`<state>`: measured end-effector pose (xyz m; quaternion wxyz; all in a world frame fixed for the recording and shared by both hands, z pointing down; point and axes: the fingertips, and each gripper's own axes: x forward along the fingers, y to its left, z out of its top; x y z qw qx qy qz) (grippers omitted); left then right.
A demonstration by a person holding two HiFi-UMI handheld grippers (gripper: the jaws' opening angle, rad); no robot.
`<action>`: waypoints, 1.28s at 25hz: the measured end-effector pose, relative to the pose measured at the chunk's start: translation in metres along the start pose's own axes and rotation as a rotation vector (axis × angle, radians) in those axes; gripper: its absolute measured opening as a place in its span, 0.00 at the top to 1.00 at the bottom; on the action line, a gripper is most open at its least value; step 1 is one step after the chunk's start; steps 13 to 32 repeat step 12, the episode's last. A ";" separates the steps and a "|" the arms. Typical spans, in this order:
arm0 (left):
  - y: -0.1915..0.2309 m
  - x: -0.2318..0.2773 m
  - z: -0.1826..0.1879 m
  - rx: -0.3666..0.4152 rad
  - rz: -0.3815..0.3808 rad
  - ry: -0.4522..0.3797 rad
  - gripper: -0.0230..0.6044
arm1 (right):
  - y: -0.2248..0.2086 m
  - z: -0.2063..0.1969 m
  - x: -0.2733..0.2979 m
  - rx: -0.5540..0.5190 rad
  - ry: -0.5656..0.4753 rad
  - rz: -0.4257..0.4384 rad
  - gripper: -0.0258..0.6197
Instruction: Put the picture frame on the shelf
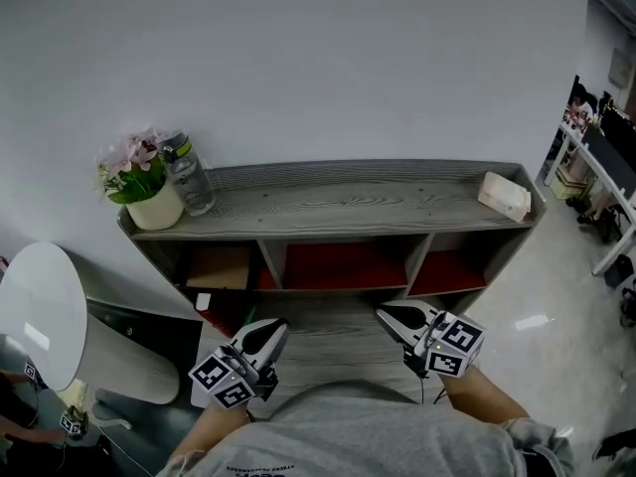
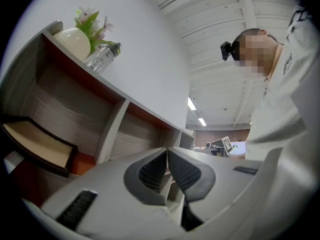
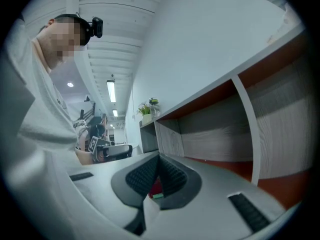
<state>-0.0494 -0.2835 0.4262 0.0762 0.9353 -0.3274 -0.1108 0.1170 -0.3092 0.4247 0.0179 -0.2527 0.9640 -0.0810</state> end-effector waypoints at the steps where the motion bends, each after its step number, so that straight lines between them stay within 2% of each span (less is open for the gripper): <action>1: 0.001 0.000 0.000 0.001 -0.003 0.002 0.94 | 0.001 -0.001 0.001 -0.003 0.002 0.000 0.96; 32: 0.005 -0.003 -0.002 -0.011 -0.019 0.014 0.94 | 0.009 -0.005 0.009 -0.023 0.018 0.002 0.96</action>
